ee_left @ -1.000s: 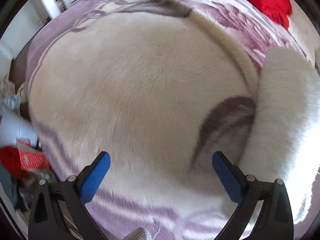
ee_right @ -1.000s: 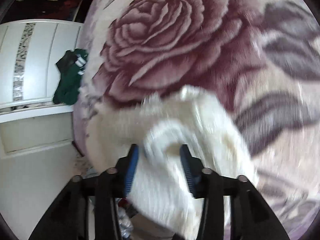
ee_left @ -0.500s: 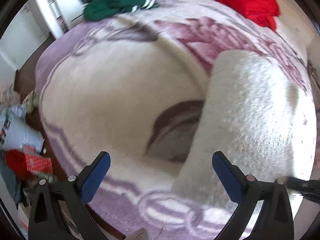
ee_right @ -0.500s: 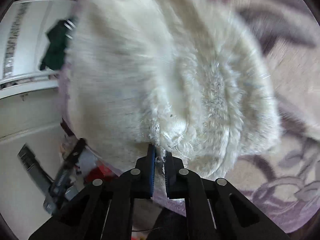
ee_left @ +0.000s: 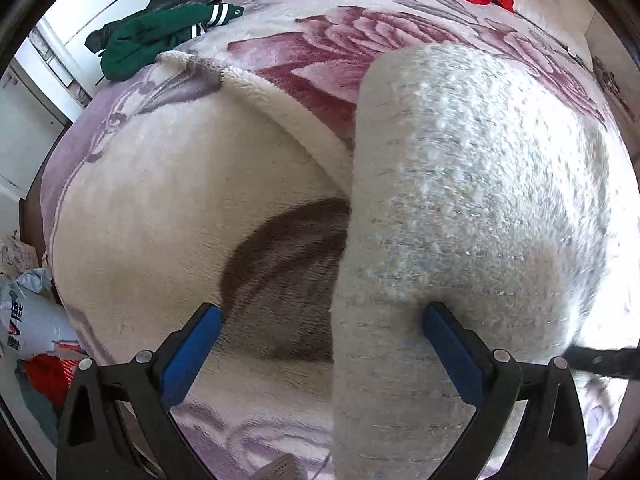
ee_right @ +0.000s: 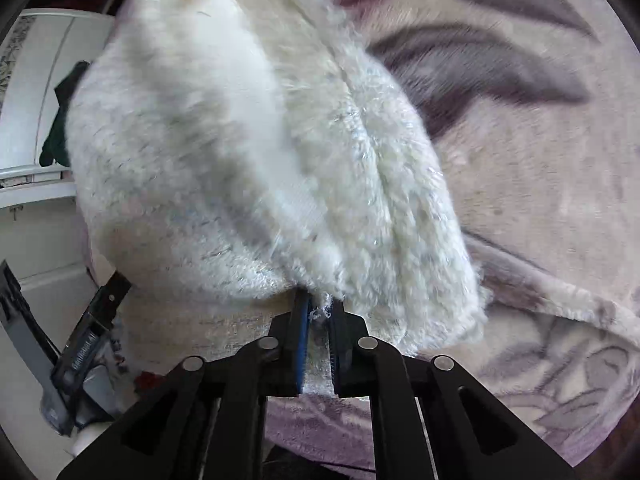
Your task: Fold large clothes
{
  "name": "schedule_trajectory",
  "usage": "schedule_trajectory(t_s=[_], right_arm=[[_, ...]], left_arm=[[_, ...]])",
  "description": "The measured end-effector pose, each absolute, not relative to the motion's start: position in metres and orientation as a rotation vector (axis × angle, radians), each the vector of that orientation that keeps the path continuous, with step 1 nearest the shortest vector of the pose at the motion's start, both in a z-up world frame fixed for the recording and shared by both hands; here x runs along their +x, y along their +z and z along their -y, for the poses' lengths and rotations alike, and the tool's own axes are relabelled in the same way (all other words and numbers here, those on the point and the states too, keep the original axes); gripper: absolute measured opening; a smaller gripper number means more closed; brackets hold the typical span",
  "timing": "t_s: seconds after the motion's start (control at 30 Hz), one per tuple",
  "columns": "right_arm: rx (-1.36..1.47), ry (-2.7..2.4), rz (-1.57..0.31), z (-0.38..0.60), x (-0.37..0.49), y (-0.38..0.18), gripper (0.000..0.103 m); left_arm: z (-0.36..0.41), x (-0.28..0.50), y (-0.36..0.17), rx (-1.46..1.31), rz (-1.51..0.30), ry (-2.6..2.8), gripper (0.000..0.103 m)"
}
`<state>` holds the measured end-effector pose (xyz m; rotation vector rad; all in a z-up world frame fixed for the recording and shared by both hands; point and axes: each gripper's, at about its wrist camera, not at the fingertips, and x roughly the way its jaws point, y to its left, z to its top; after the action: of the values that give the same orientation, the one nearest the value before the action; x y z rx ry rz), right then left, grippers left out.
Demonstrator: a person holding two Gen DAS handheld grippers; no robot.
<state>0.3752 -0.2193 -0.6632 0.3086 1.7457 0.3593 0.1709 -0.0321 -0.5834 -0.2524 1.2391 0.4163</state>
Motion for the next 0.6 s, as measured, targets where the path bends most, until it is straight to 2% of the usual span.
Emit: schedule_trajectory(t_s=[0.1,0.23,0.3,0.37,0.47,0.5,0.53,0.6], right_arm=[[0.288,0.353,-1.757,0.218,0.383,-0.637,0.02],[0.248,0.373,-1.574,0.212,0.403,-0.579,0.021],[0.259,0.464,-1.54,0.194,0.419,-0.569,0.021],[0.206,0.505,-1.514,0.163,0.449,-0.57,0.021],[-0.047,0.462,-1.516,0.112,0.493,-0.611,0.021],[-0.09,0.461,-1.535,0.109,0.51,-0.618,0.021],[-0.122,0.46,-1.616,0.098,0.522,-0.649,0.02],[-0.157,0.449,-1.637,0.081,0.535,-0.664,0.02]], left_arm=[[0.026,0.17,-0.584,-0.254,-1.24,0.424,0.103],[0.025,0.17,-0.586,-0.249,-1.244,0.428,0.103],[0.025,0.17,-0.587,-0.252,-1.244,0.431,0.103],[0.025,0.171,-0.588,-0.251,-1.245,0.43,0.103],[0.02,0.171,-0.59,-0.287,-1.238,0.415,0.103],[0.018,0.172,-0.589,-0.3,-1.231,0.407,0.103],[0.017,0.174,-0.589,-0.311,-1.229,0.399,0.103],[0.013,0.181,-0.584,-0.322,-1.239,0.388,0.103]])
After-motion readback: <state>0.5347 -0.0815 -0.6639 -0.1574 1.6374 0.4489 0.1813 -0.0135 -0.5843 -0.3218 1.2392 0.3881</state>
